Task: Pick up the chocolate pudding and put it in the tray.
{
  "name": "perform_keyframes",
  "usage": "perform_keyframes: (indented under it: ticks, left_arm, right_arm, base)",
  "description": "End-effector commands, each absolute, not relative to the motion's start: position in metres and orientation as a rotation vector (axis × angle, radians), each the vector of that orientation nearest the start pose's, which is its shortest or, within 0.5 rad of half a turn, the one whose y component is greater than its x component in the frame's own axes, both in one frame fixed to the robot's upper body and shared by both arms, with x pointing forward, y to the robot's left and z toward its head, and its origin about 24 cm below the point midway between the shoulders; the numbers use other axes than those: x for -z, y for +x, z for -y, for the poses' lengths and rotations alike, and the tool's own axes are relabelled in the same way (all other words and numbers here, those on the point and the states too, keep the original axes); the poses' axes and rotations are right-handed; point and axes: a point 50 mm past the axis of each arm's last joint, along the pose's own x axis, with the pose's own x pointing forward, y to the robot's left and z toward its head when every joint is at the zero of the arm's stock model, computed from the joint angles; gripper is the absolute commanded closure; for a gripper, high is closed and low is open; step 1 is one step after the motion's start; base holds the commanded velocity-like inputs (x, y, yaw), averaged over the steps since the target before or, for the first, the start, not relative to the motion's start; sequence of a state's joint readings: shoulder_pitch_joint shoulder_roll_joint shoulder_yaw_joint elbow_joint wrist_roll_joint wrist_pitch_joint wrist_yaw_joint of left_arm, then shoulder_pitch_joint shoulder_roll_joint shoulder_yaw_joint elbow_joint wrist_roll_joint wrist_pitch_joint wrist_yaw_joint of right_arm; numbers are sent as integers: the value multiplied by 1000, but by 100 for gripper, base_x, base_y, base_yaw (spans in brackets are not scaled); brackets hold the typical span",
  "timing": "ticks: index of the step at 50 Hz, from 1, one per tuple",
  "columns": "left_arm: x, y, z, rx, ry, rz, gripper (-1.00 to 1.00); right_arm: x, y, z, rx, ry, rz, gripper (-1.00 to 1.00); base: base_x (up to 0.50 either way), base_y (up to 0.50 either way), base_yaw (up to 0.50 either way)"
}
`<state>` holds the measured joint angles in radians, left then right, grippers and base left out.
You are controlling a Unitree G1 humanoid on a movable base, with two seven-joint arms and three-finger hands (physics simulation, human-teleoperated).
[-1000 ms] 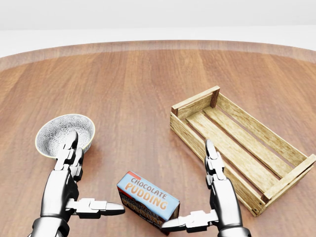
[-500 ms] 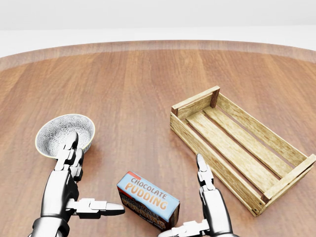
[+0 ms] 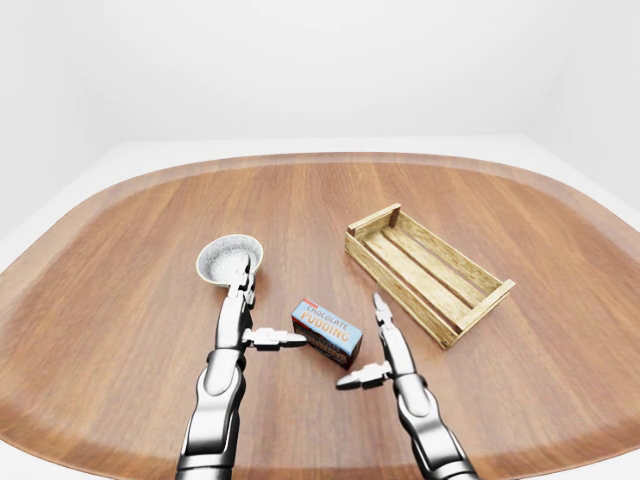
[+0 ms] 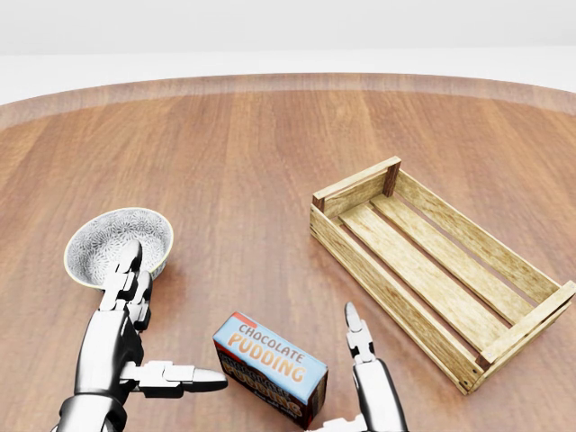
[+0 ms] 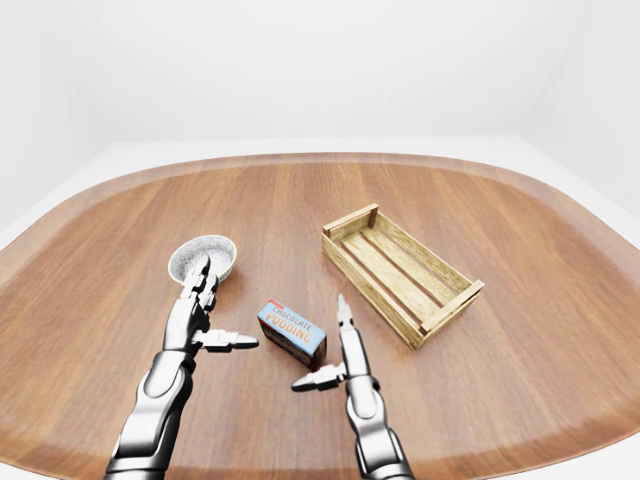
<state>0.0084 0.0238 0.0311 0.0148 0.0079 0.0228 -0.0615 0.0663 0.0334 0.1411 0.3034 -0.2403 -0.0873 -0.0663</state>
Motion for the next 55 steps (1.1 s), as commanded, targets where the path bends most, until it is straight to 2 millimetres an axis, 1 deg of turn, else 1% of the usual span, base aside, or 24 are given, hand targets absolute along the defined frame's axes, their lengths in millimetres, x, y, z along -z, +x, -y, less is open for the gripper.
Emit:
perform_keyframes:
  ticks: [1, 16, 21, 22, 23, 24, 41, 42, 43, 44, 45, 48, 53, 54, 55]
  left_arm:
    - [-33, 252, -158, 29, 19, -50, -100]
    - [-32, 253, -158, 31, 20, -50, -100]
    - [-32, 252, -158, 32, 20, -50, -100]
    - [-32, 252, -158, 32, 20, -50, -100]
    - [-32, 252, -158, 32, 20, -50, -100]
    - [-33, 252, -158, 32, 20, -50, -100]
    - [-32, 252, -158, 33, 20, -48, -100]
    - [-32, 252, -158, 33, 20, -48, -100]
    - [-32, 252, -158, 33, 20, -48, -100]
    - [-32, 252, -158, 33, 21, -48, -100]
    - [-33, 252, -158, 33, 21, -48, -100]
    - [-33, 252, -158, 32, 20, -48, -100]
    - [-34, 252, -158, 31, 19, -48, -100]
    - [-33, 252, -158, 31, 19, -48, -100]
    - [-33, 252, -158, 31, 19, -49, -100]
  right_arm:
    - [43, 219, 108, -123, -242, -294, -100]
    - [54, 216, 104, -131, -263, -338, -100]
    - [54, 214, 103, -136, -267, -341, -100]
    - [55, 214, 103, -136, -266, -345, 44]
    - [55, 214, 103, -135, -265, -344, 89]
    - [55, 213, 103, -138, -264, -343, 100]
    - [56, 213, 104, -132, -265, -352, 100]
    - [59, 212, 104, -131, -270, -361, 100]
    - [71, 210, 107, -120, -298, -417, 100]
    - [76, 209, 108, -115, -313, -442, 100]
    - [64, 212, 106, -124, -280, -388, 100]
    - [53, 214, 104, -131, -258, -338, 100]
    - [46, 215, 104, -127, -251, -305, 100]
    - [58, 212, 107, -113, -281, -356, 100]
    - [47, 214, 106, -119, -261, -305, 100]
  base:
    - [0, 0, 0]
    - [0, 0, 0]
    - [0, 0, 0]
    - [0, 0, 0]
    - [0, 0, 0]
    - [0, 0, 0]
    - [0, 0, 0]
    - [0, 0, 0]
    - [0, 0, 0]
    - [0, 0, 0]
    - [0, 0, 0]
    - [0, 0, 0]
    - [0, 0, 0]
    - [0, 0, 0]
    - [0, 0, 0]
